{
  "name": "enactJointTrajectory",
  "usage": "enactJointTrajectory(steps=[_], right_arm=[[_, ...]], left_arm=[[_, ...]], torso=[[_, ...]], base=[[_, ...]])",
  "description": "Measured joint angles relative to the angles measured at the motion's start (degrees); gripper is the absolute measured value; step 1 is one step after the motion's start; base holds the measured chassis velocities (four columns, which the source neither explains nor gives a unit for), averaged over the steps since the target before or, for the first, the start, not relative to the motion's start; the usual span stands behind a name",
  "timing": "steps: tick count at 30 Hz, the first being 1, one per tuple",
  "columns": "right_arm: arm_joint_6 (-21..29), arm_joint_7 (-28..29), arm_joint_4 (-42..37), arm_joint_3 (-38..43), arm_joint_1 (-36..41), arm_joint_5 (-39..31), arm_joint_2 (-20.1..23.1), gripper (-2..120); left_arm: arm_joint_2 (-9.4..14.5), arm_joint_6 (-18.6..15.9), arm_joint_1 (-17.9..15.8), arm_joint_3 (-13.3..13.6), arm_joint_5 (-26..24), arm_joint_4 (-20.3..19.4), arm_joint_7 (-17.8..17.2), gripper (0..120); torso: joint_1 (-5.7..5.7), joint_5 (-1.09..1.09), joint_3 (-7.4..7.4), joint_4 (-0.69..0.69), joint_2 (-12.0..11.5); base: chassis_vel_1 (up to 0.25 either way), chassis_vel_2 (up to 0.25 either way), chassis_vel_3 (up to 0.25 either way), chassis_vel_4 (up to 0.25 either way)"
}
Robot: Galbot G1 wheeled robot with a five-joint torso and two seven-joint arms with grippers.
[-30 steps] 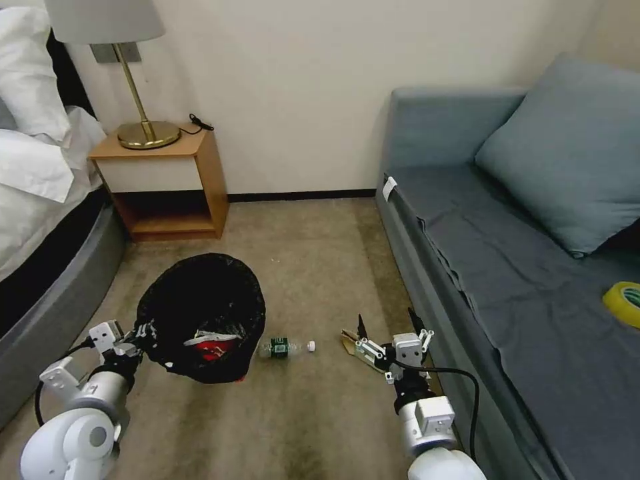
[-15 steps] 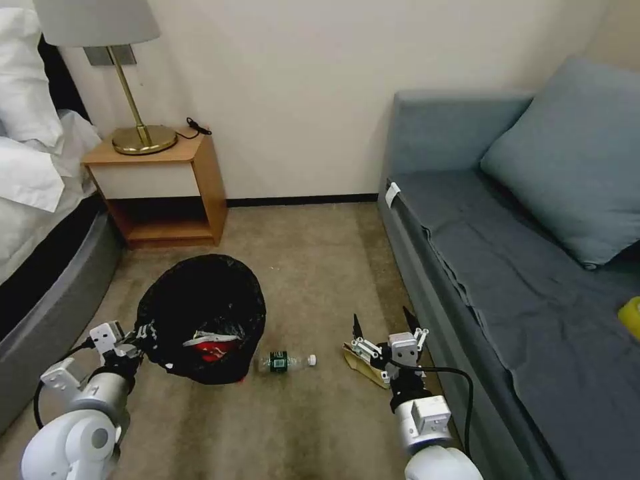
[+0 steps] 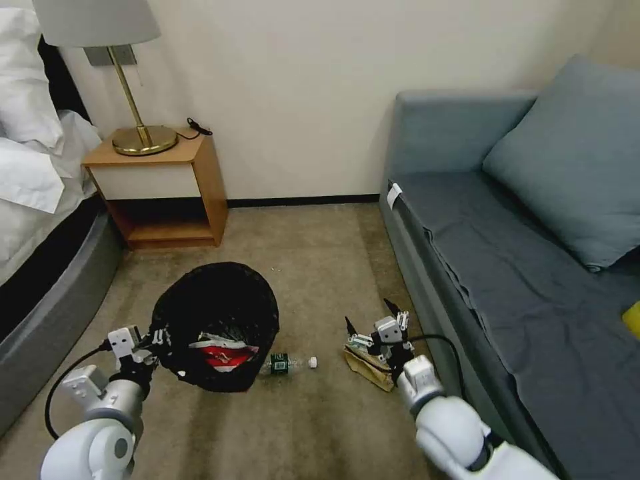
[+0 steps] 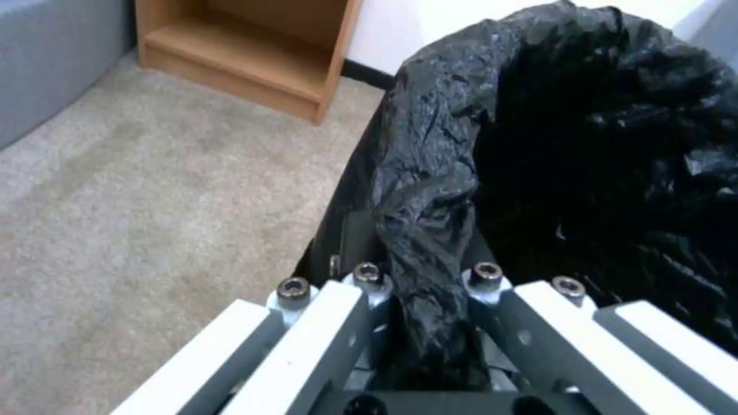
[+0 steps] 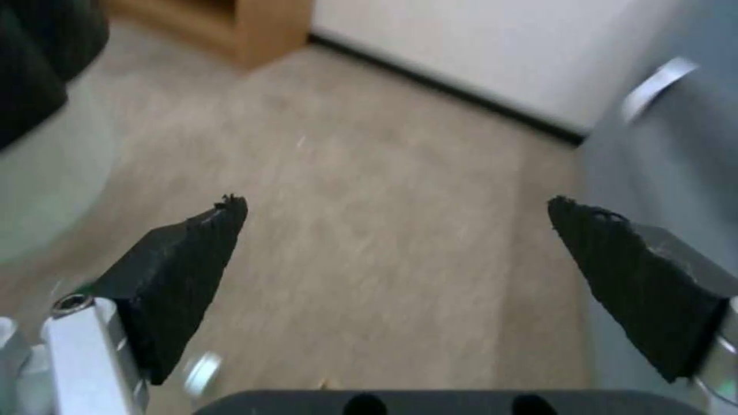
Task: Pick up the trash bin, then pick up the garbage on the floor and place it into the trash bin.
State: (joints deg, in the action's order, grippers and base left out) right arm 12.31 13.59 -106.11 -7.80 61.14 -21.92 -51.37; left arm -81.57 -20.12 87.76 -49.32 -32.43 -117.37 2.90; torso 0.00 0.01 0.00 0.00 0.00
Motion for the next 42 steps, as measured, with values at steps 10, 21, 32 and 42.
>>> enactJointTrajectory(steps=[10,21,32,42], right_arm=[[13.82,-3.10,13.83,-16.98,-20.54,-14.17,-1.09,100],[27.43,-15.47,29.76,-24.51,-31.36,-22.66,-4.20,100],[22.64,-23.73,45.57,-25.42,-32.21,-15.75,-6.96,100],[19.83,-24.54,52.24,-24.38,-31.90,-14.14,-12.21,100]], left_arm=[[1.43,1.40,-2.87,-1.63,0.95,2.74,1.13,4],[2.64,2.41,-3.65,-3.55,0.43,3.74,2.80,4],[2.26,3.25,-3.52,-4.00,0.37,4.74,3.66,4],[2.03,3.64,-4.28,-3.81,1.03,7.33,3.70,4]], torso=[[0.01,-0.01,0.00,0.02,0.00],[0.00,0.00,0.00,0.01,0.00],[0.00,0.00,0.00,-0.02,0.00],[0.00,0.00,0.00,0.00,0.00]], base=[[0.000,0.000,0.000,0.000],[0.000,0.000,0.000,0.000],[0.000,0.000,0.000,0.000],[0.000,0.000,0.000,0.000]])
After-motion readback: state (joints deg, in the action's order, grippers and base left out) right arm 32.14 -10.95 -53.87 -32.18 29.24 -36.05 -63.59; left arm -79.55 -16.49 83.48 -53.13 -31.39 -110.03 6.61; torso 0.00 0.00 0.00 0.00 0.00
